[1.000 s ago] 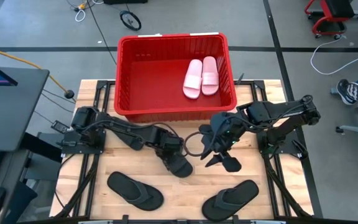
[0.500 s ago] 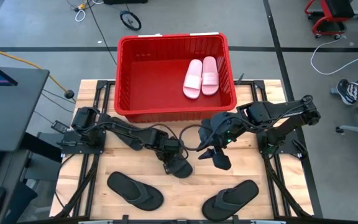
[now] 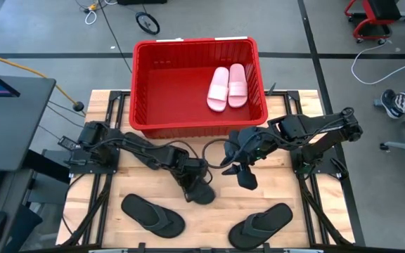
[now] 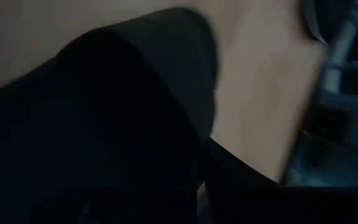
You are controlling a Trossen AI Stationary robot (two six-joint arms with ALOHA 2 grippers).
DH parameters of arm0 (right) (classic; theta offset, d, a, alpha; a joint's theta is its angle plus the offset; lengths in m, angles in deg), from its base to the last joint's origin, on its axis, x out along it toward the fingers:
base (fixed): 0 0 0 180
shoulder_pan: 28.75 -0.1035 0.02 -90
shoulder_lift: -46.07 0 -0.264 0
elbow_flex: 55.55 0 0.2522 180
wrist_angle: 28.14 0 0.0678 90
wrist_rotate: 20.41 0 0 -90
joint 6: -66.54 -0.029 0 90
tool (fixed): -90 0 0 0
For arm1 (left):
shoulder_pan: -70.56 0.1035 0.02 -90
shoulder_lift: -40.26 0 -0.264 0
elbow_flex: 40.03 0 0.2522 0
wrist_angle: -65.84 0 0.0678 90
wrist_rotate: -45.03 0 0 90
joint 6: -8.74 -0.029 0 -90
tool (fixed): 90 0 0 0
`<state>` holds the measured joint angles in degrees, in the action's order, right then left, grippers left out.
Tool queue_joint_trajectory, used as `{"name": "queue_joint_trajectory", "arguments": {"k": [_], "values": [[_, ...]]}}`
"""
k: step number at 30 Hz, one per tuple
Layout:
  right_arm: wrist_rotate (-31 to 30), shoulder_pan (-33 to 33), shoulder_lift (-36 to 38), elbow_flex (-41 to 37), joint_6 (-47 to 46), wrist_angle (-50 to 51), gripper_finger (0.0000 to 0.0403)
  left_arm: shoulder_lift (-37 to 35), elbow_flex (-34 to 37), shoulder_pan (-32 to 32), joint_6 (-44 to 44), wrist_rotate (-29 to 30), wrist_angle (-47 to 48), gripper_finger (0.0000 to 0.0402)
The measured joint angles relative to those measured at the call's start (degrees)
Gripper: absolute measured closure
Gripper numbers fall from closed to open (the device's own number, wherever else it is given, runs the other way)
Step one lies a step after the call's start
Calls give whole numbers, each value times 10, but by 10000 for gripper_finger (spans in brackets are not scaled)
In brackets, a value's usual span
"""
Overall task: Pick and place slides into bin
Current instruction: Put the right black slide into the red bin
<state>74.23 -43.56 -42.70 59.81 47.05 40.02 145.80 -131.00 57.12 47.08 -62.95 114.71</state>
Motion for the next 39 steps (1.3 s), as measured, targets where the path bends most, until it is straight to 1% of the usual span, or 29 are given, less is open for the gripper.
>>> {"name": "queue_joint_trajectory", "arguments": {"k": [3, 6, 7, 10, 12, 15, 17, 18, 19, 22, 25, 28, 30, 33, 36, 37, 39], "values": [[-3, 0, 1, 0, -33, 11, 252, -30, -33, -13, -6, -5, 10, 391], [-3, 0, 2, 0, -95, 33, 252, -66, -84, -21, -34, 0, 70, 391], [-3, -1, 2, 0, -110, 45, 252, -78, -105, -23, -40, 13, 95, 391], [-6, -8, 2, 0, -129, 80, 252, -108, -190, -22, -50, 84, 193, 391], [-20, -12, 2, 0, -130, 101, 252, -124, -258, -14, -63, 156, 265, 391], [-69, -16, 2, 0, -129, 122, 252, -135, -356, 6, -62, 285, 355, 391], [-108, -15, 2, 0, -125, 127, 252, -135, -411, 31, -60, 351, 382, 391], [-124, -13, 2, 0, -118, 128, 252, -135, -435, 47, -60, 368, 390, 391], [-140, -11, 2, 0, -111, 127, 252, -135, -455, 66, -62, 373, 395, 391], [-174, 0, 2, 0, -83, 127, 252, -135, -485, 137, -90, 373, 392, 391], [-194, 18, 2, 0, -61, 127, 252, -133, -478, 217, -101, 373, 388, 391], [-199, 37, 2, 0, -42, 127, 252, -129, -452, 299, -101, 369, 365, 391], [-200, 51, 2, 0, -27, 127, 252, -124, -422, 353, -103, 328, 329, 391], [-199, 71, 3, 0, 4, 129, 252, -111, -352, 416, -105, 243, 240, 391], [-199, 93, 5, 0, 32, 129, 252, -99, -263, 462, -100, 170, 124, 391], [-199, 99, 7, 0, 37, 129, 252, -95, -231, 474, -87, 148, 84, 391], [-199, 111, 9, 0, 42, 129, 252, -85, -172, 491, -66, 122, 23, 391]]}}
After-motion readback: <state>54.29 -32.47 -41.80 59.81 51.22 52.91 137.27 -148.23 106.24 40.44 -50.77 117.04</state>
